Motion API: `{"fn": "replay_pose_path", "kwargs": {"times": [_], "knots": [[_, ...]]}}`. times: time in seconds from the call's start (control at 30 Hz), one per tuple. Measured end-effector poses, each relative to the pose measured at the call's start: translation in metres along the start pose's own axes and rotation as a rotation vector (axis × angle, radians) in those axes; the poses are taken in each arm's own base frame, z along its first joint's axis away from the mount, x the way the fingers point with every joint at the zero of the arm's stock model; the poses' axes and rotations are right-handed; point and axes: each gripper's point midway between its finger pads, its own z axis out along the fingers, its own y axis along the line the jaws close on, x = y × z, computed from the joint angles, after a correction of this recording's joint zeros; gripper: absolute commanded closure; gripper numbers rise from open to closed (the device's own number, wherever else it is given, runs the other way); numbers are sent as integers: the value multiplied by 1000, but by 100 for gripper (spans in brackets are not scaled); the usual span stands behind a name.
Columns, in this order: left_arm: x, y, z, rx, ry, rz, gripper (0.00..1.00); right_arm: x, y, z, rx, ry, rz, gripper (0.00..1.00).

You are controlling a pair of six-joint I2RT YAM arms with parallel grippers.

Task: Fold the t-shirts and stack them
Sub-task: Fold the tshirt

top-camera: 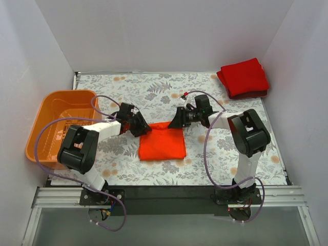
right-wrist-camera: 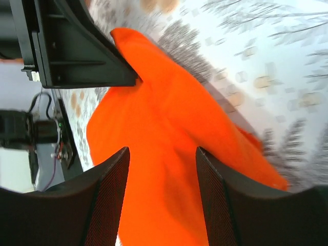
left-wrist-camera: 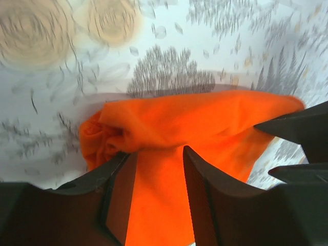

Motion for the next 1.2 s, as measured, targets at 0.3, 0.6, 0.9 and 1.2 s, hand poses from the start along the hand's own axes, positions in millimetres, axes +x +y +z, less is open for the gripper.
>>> {"fn": "replay_pose_path", "kwargs": {"times": [0.3, 0.6, 0.9, 1.2], "knots": [[-31, -7, 23, 78, 1, -118, 62, -23, -55, -12, -49, -123, 195, 43], [-29, -23, -22, 129, -35, -105, 39, -22, -22, -40, -104, -170, 246, 43], [-5, -40, -91, 270, -112, -55, 57, -1, 71, -62, -243, -157, 100, 47], [70, 37, -53, 88, 102, -233, 79, 101, 52, -15, -247, 128, 305, 63]]}}
